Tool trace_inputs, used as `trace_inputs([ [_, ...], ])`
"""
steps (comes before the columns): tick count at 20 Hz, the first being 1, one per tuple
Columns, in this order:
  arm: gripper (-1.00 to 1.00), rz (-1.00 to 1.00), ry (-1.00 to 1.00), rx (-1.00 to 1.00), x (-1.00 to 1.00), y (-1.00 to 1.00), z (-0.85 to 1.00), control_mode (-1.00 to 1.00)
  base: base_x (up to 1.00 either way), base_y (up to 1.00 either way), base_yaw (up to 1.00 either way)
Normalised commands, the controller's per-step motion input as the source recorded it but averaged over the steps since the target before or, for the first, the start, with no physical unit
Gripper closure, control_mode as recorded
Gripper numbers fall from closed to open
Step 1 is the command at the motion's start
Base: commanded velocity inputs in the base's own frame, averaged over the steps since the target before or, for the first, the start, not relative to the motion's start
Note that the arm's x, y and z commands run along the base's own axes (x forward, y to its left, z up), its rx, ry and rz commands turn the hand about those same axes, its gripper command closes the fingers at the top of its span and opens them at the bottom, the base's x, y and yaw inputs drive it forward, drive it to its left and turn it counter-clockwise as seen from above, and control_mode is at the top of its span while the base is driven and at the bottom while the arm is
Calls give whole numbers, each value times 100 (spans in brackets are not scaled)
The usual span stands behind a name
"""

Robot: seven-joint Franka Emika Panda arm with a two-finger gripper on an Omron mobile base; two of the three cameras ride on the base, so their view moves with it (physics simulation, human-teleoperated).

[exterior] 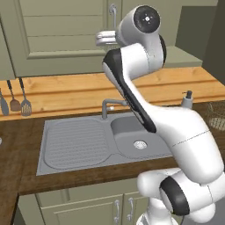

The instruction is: Open the cabinet, pick up the bread from the cabinet and place it in the basket. Then move the basket to the dining counter.

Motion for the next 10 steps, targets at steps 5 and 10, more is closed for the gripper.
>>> trace_inputs([
  [5, -100, -3, 5, -4, 52, 16, 14, -100, 0, 0, 0],
  [10, -100, -1, 0, 0, 19, 0, 31, -100, 0, 0, 0],
])
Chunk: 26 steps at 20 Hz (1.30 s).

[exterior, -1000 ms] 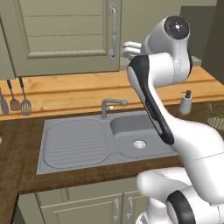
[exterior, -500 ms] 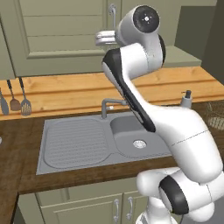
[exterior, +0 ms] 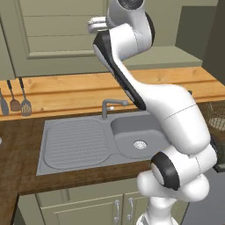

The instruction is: Open the cabinet, pick up the bread from the cabinet and place it in the basket. Then move the basket to the dining counter.

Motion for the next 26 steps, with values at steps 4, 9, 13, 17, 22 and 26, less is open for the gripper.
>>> trace_inputs([
  [4, -100, 0, 0, 0, 34, 0, 22, -100, 0, 0, 0],
  [9, -100, 0, 0, 0, 47, -17, 2, -100, 0, 0, 0],
  [13, -100, 0, -2, 3, 12, -37, -4, -100, 0, 0, 0],
  [17, -100, 0, 0, 2, 16, -26, -12, -100, 0, 0, 0],
  [22, -100, -1, -11, 0, 7, 6, -14, -100, 0, 0, 0],
  [26, -100, 0, -7, 0, 0, 44, -3, -100, 0, 0, 0],
])
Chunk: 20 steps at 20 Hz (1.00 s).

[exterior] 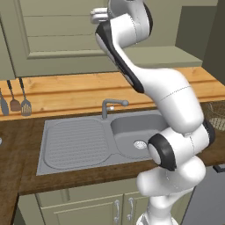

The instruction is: Open the cabinet, pick up the bread from the cabinet and place it in the basket. Then move the basket to the dining counter.

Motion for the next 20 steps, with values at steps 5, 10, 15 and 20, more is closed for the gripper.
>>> trace_inputs([
  [5, -100, -1, 0, 0, 13, 14, -12, -100, 0, 0, 0],
  [10, -100, 0, 0, 0, 33, -26, -10, -100, 0, 0, 0],
  [15, -100, 0, -1, 0, 26, -2, -6, -100, 0, 0, 0],
  [20, -100, 0, -4, 0, 21, -1, -6, -100, 0, 0, 0],
])
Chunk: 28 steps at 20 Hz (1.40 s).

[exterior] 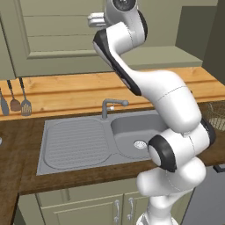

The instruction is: Open the cabinet, pick up the bread from the cabinet and place it in the basket. Then move the basket to the dining counter.

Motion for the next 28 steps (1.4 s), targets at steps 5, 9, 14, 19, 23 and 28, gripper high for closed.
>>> trace_inputs([
  [5, 100, 0, -2, 0, 10, 0, -4, -100, 0, 0, 0],
  [9, 100, 0, -4, 0, 4, 0, -1, -100, 0, 0, 0],
  [14, 100, -8, -1, 0, -23, 10, -3, -100, 0, 0, 0],
  [19, 100, -18, 0, -1, -90, 58, 0, -100, 0, 0, 0],
  [23, 100, -12, 0, -5, -100, 73, 0, -100, 0, 0, 0],
  [28, 100, -9, 0, -10, -100, 94, 0, -100, 0, 0, 0],
])
